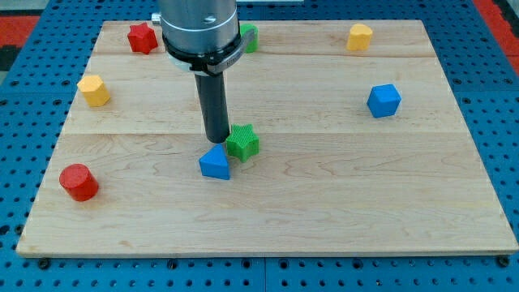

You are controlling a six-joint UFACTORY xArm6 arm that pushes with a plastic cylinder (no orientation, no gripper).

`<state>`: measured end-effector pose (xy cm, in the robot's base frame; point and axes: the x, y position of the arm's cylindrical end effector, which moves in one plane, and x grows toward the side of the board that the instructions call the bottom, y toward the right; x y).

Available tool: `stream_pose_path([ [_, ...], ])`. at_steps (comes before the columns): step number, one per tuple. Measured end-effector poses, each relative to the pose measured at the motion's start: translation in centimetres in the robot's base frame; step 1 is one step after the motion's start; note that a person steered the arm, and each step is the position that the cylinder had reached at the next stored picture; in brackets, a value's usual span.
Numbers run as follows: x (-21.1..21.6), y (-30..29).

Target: Separate the green star from the triangle

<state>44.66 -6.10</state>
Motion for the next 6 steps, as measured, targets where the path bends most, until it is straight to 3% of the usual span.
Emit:
stream_pose_path([
  [3, -1.9, 0.2],
  [5, 2.4, 3.6],
  [6, 4.8, 10.1],
])
